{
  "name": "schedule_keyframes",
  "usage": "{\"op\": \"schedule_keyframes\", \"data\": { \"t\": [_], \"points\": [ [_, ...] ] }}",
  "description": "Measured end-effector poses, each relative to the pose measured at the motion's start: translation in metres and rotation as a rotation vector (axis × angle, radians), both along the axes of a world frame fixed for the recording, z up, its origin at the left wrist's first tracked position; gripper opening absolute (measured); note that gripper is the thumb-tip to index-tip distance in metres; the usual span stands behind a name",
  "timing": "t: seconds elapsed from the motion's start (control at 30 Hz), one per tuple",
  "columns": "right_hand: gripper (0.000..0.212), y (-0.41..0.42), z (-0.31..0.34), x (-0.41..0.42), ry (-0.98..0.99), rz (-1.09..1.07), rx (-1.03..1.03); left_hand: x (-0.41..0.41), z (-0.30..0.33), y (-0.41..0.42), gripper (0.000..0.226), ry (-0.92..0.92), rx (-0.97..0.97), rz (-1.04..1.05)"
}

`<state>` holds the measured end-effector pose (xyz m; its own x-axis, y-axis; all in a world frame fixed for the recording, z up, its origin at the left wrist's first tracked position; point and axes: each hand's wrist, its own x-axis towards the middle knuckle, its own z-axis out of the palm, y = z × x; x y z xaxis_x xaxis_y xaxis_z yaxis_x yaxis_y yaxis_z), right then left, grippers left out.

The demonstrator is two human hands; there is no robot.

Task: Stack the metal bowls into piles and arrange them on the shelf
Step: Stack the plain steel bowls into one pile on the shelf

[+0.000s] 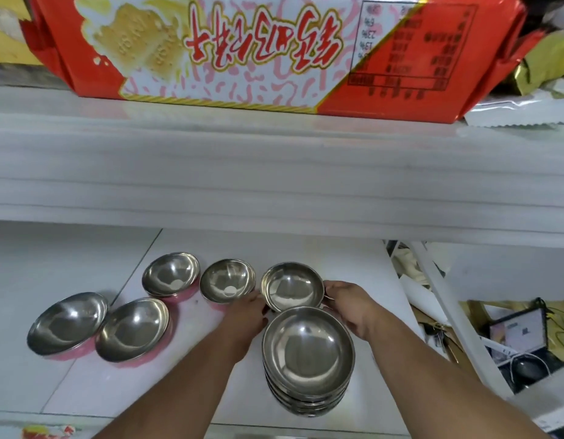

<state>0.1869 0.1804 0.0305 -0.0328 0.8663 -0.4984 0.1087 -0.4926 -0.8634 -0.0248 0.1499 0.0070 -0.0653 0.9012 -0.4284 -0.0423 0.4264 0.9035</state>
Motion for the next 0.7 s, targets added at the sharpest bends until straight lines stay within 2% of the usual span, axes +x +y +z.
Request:
{"op": "schedule_keyframes", "data": {
  "t": [0.07,0.2,0.37,0.57,0.7],
  "points": [
    [0.036,-0.001,0.005,0.002,-0.015,-0.004,0.020,-0.001,0.004,0.001,0.024,0.035,-0.005,-0.065],
    [0.036,-0.008,0.028,0.001,-0.045,-0.030,0.097,-0.002,0.032,-0.002,0.031,0.029,0.019,-0.020],
    [0.047,-0.029,0.061,-0.003,-0.101,-0.082,0.263,-0.006,0.073,-0.017,0.035,0.058,0.170,-0.047],
    [0.041,-0.081,0.089,-0.006,-0.131,-0.176,0.408,-0.018,0.098,-0.055,0.038,0.135,0.363,-0.161],
    [0.036,-0.116,0.090,-0.006,-0.188,-0.204,0.393,-0.022,0.092,-0.080,0.039,0.201,0.348,-0.196]
  ]
}}
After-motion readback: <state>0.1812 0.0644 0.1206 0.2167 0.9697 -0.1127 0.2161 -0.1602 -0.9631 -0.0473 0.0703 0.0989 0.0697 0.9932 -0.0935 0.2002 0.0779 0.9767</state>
